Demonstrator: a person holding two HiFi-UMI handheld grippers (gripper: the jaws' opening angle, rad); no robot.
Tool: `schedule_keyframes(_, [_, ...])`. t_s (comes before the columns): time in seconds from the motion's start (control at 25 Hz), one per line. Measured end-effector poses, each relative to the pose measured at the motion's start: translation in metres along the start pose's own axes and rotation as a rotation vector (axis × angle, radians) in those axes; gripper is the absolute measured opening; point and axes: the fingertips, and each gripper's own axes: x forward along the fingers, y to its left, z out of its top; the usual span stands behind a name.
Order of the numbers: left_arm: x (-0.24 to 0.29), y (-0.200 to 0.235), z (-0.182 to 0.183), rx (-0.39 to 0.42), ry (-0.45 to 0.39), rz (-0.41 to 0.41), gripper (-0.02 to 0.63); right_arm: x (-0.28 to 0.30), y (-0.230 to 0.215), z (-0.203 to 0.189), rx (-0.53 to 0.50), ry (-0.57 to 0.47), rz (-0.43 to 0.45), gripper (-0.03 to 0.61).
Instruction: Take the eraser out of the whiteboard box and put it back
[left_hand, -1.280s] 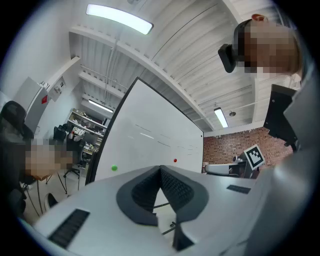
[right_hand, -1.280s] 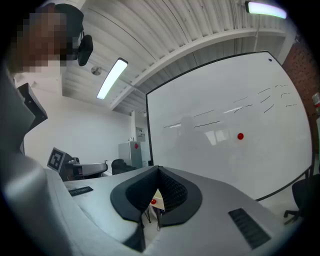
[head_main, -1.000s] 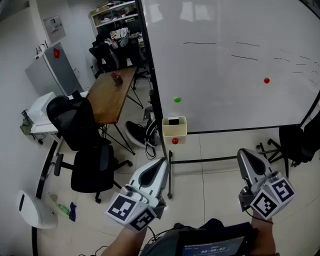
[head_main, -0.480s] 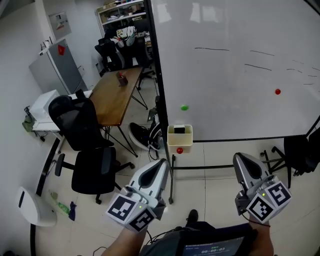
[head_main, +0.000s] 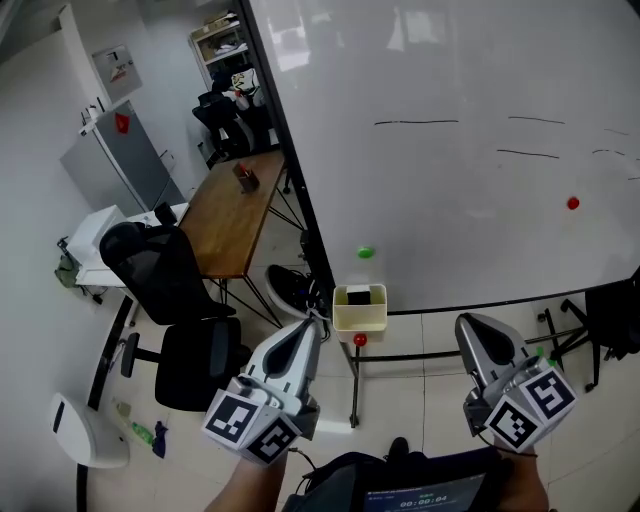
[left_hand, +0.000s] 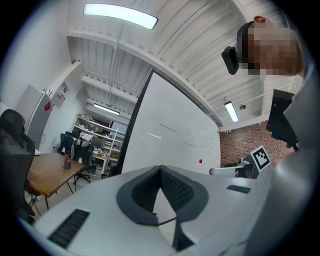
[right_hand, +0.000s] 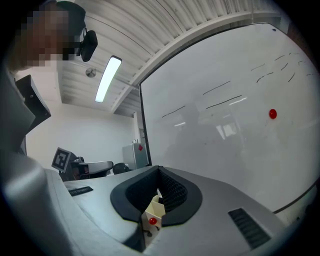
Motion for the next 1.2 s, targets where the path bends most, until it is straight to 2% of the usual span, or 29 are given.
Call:
schedule_keyframes(0.2, [0.032, 0.04, -0.001, 0.001, 0.015, 0.023, 0.023, 0.049, -0.02, -0.004, 0.007, 0.018, 0.008, 0.024])
schedule_keyframes(0.4, [0.054, 0.091, 0.001, -0.015, 0.014, -0.026, 0.023, 0.103, -0.015, -0.011, -0.009, 0.023, -0.016, 0.023])
schedule_keyframes(0.68, [0.063, 0.194, 0.012, -0.001, 0.042, -0.118, 0.023, 0.199, 0.015, -0.027, -0.011, 0.018, -0.123, 0.025])
schedule_keyframes(0.84, [0.065, 0.25, 0.007, -0.029, 0.054, -0.153, 0.023, 0.244, 0.027, -0.041, -0.029, 0.018, -0.188, 0.025])
schedule_keyframes(1.0, [0.07, 0.271, 0.001, -0.039, 0.081, -0.216, 0.023, 0.266, 0.031, -0.052, -0.035, 0.027, -0.263, 0.025])
schedule_keyframes(1.2, [0.076, 0.277, 0.002, -0.07, 0.075, -0.227, 0.023, 0.278, 0.034, -0.058, -0.052, 0.066, -0.273, 0.025])
